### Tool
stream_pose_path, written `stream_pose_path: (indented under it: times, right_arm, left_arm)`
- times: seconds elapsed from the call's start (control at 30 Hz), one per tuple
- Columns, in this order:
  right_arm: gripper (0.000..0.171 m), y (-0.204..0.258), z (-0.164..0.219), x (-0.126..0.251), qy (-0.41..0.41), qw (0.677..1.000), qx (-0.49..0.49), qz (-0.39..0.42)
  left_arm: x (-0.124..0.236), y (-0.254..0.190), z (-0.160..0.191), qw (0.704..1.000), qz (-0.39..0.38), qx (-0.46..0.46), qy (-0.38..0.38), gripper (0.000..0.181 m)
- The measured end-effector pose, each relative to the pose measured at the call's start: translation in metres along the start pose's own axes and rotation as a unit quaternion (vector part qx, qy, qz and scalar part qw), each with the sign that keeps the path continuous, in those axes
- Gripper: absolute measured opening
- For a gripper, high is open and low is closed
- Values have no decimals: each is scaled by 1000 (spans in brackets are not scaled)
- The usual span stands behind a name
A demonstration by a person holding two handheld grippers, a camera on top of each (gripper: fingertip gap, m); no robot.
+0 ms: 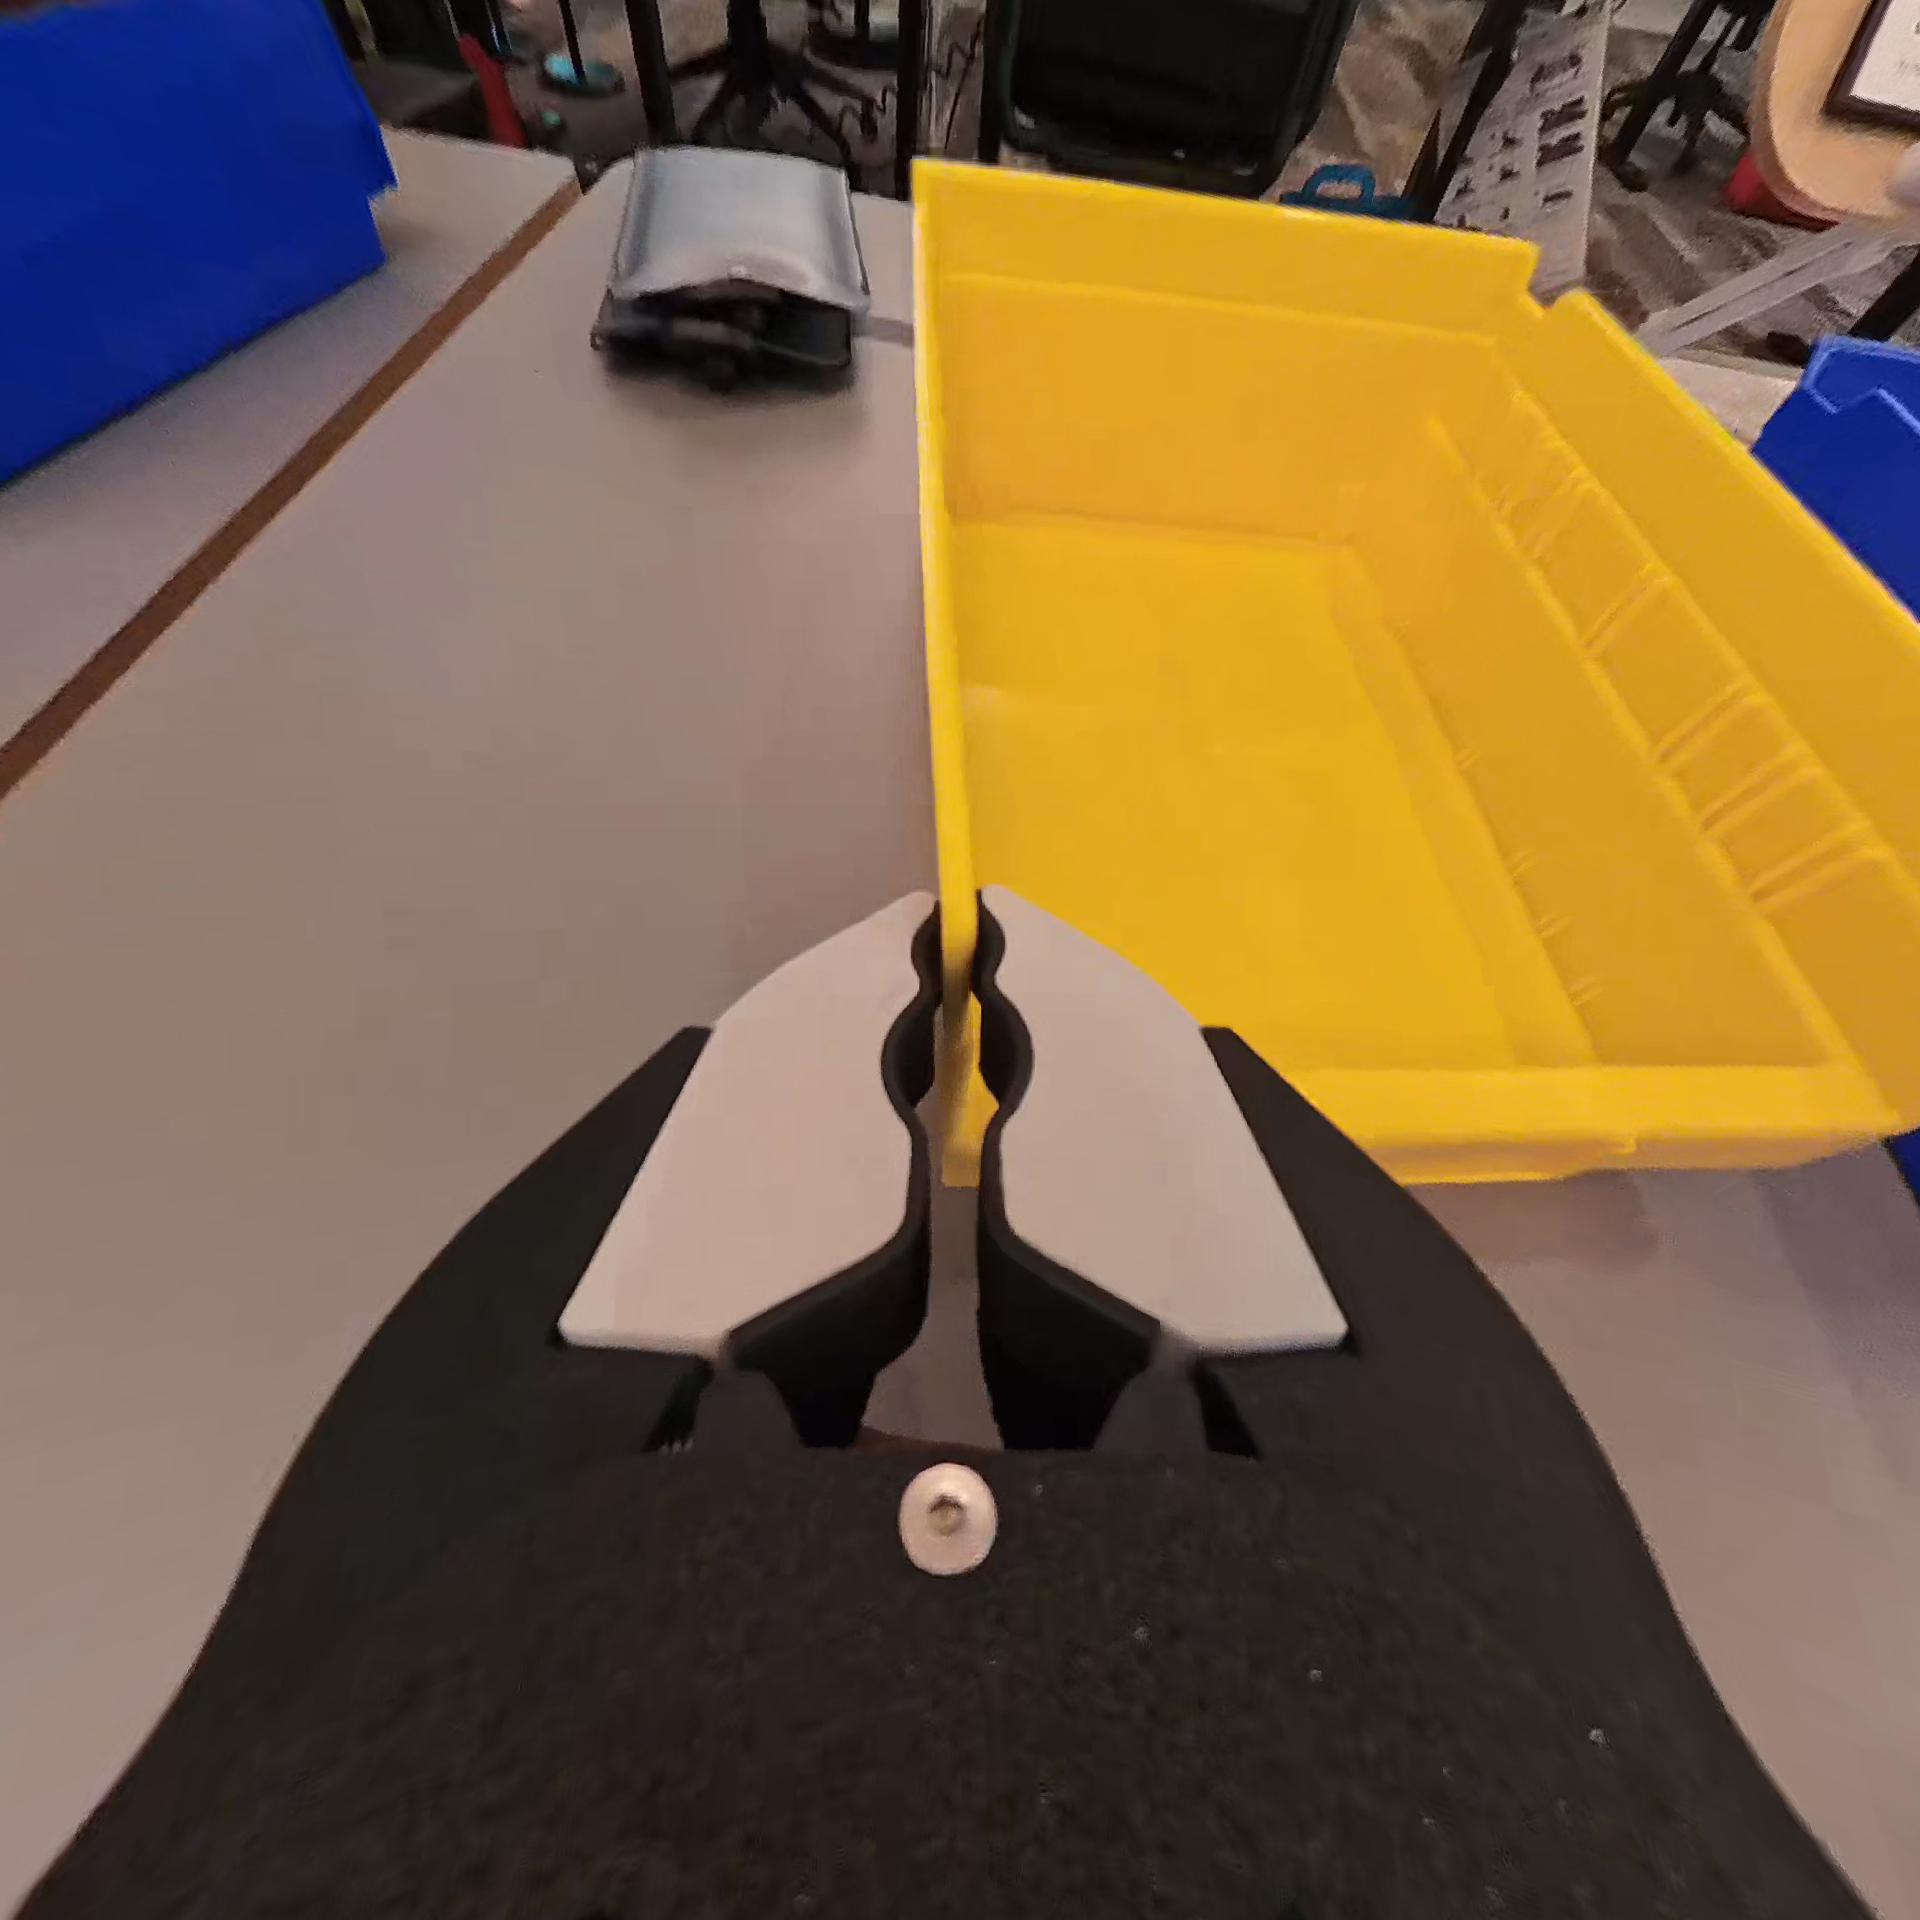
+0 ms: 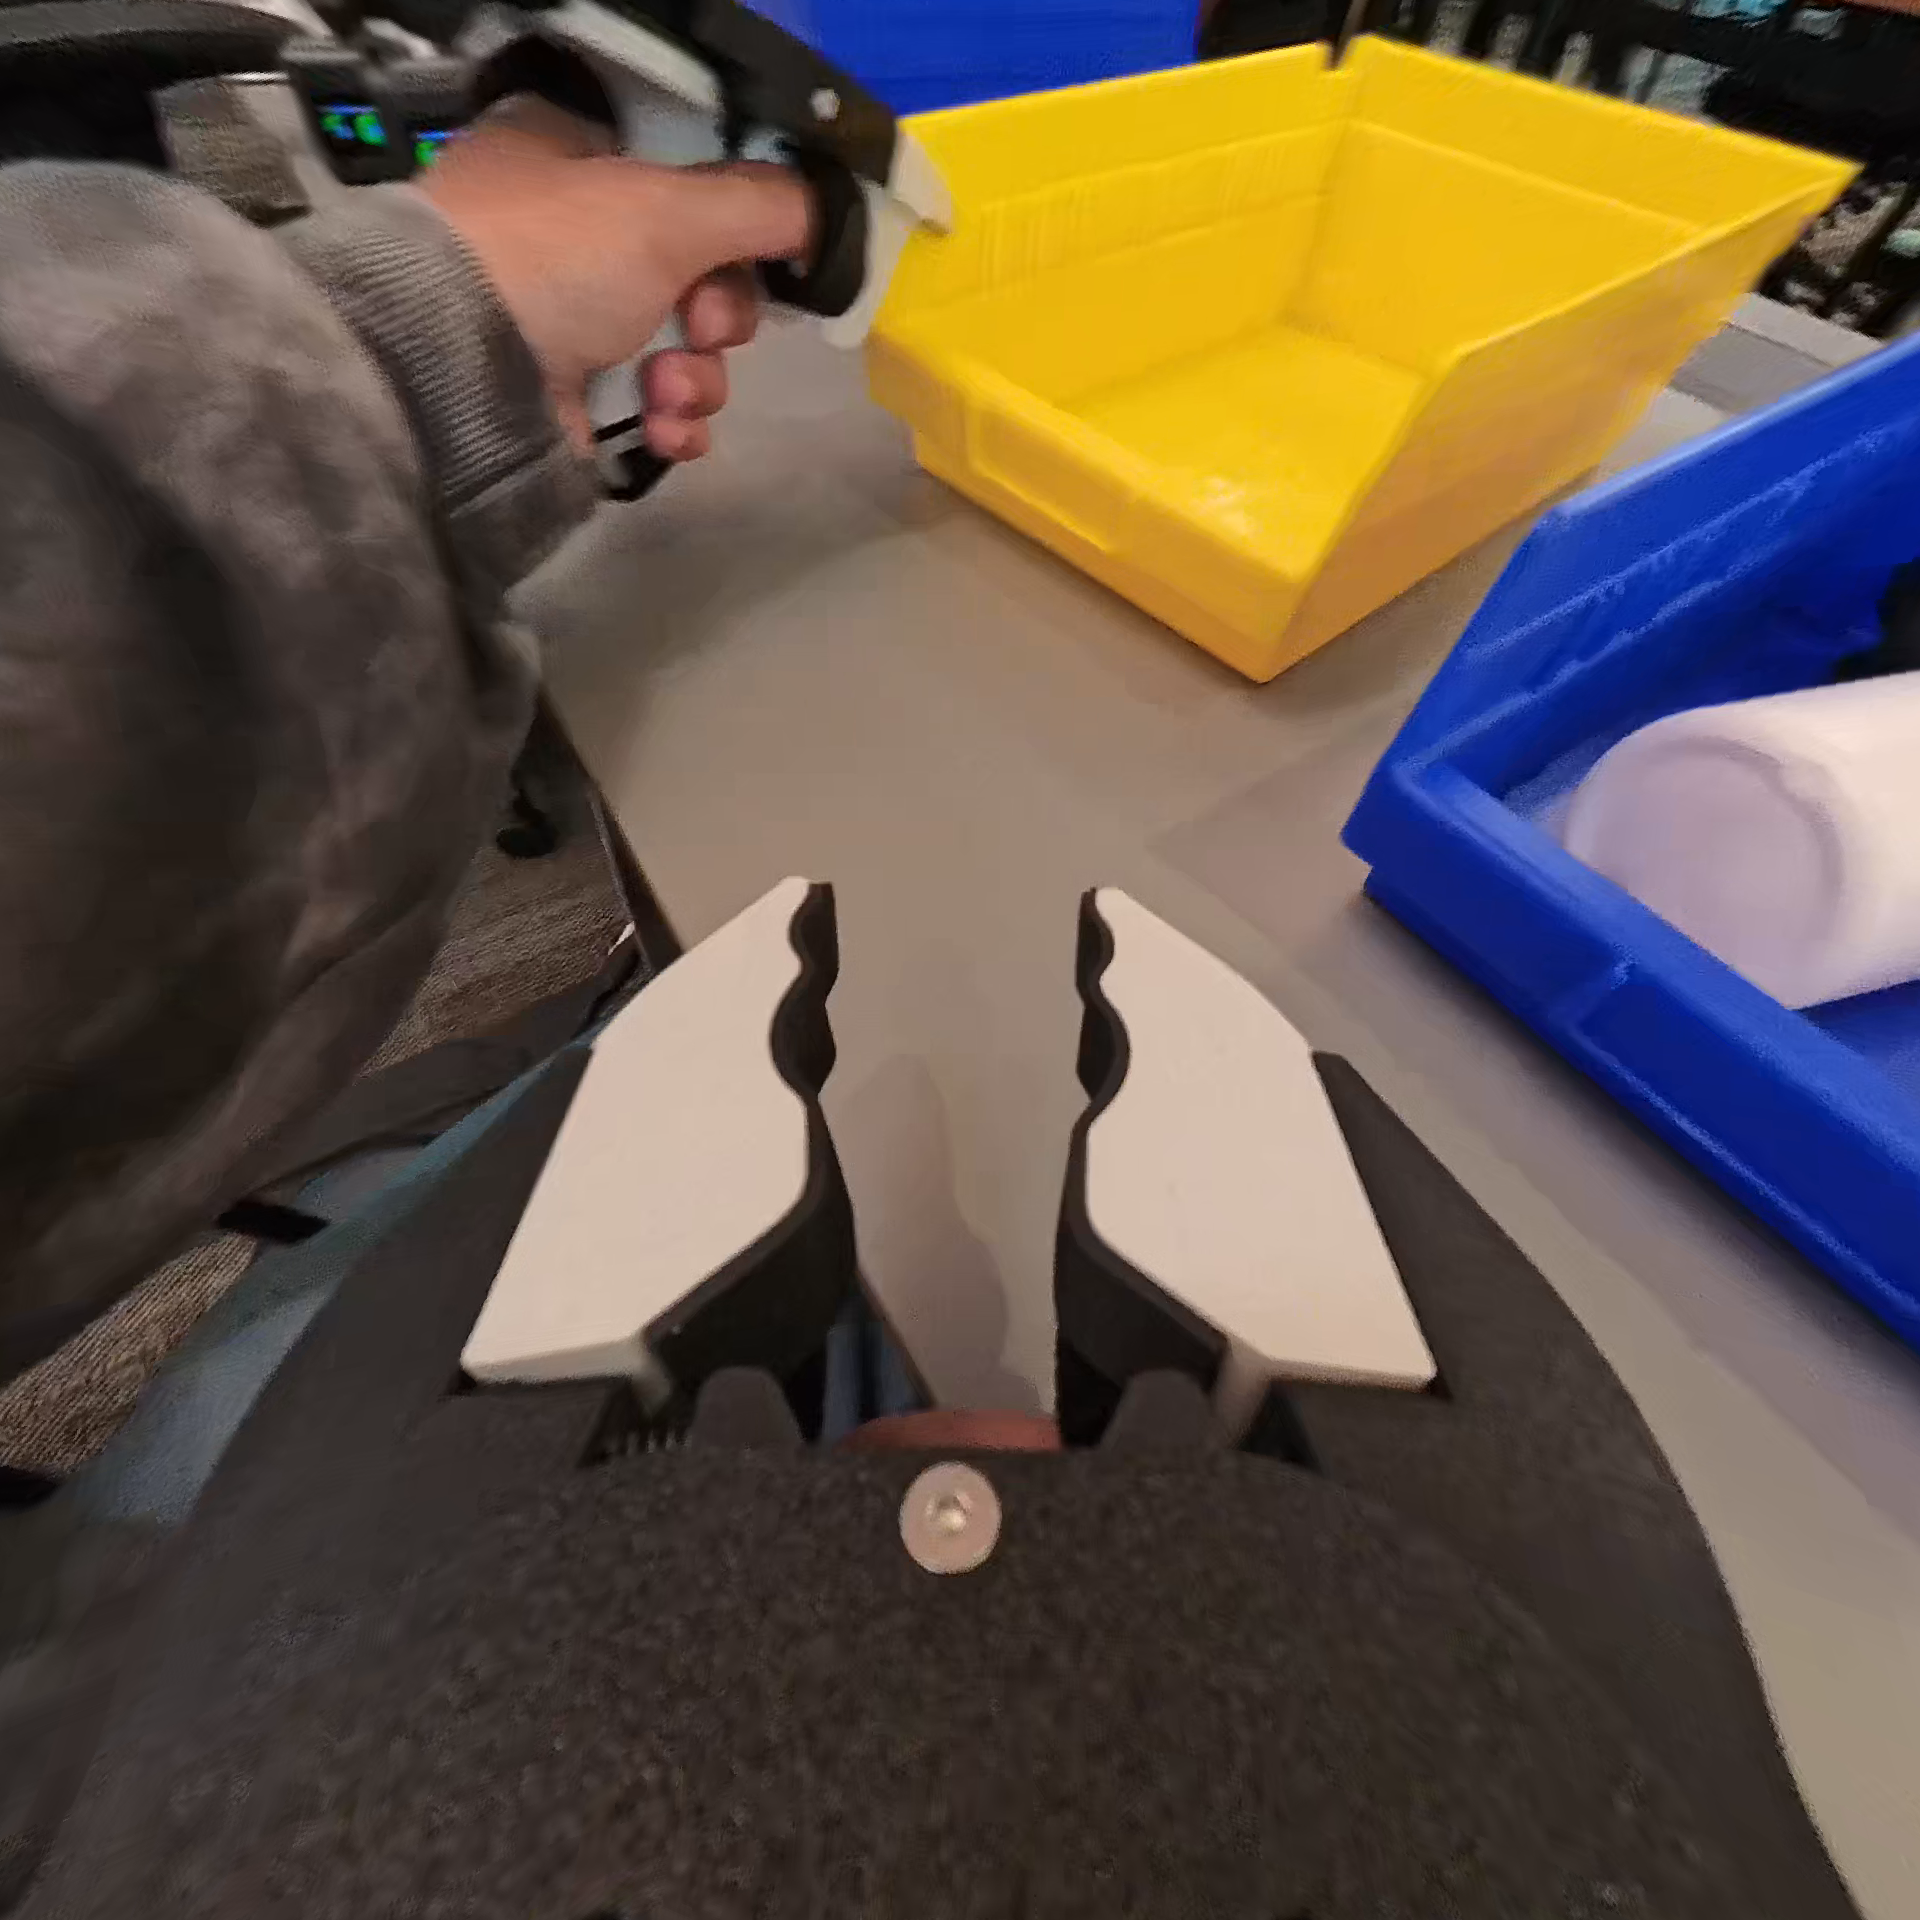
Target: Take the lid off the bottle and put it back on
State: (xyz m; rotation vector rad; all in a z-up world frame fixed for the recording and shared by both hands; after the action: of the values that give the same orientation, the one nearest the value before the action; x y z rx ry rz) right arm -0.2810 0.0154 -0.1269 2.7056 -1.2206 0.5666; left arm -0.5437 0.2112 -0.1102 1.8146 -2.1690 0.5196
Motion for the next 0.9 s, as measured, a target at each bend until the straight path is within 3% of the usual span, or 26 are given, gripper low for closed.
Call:
stream_pose_path:
  times: [0.17, 0.37, 0.43, 0.53, 0.7, 0.9]
  right_arm:
    - [65, -18, -22, -30, 21, 994, -75, 73]
    - [66, -24, -34, -64, 44, 988, -78, 127]
    - [54, -24, -31, -69, 55, 986, -74, 140]
    - [7, -29, -25, -65, 56, 980, -65, 180]
    - [4, -29, -43, -43, 45, 984, -64, 158]
    - [5, -49, -95, 22, -45, 984, -66, 162]
  left_arm:
    - [54, -10, 22, 999, -29, 19, 27, 3]
    - [108, -31, 50, 999, -40, 19, 29, 3]
    - [121, -37, 57, 999, -33, 26, 27, 3]
    - [136, -40, 62, 999, -38, 24, 21, 4]
    - [172, -61, 48, 997, -61, -26, -48, 5]
    - [206, -109, -8, 985, -57, -55, -151, 4]
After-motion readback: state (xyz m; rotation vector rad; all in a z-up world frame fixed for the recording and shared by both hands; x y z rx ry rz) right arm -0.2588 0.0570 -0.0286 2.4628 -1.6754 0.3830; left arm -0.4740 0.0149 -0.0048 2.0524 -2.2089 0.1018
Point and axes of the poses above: each gripper's, where its closed fingertips meet, x back along the fingers, z out of its underside, y = z × x across the jaws, the point moved 8 cm from there along x, back along the fingers, and after that the axes turned 1 degree about -y, right-handed, at the moved point
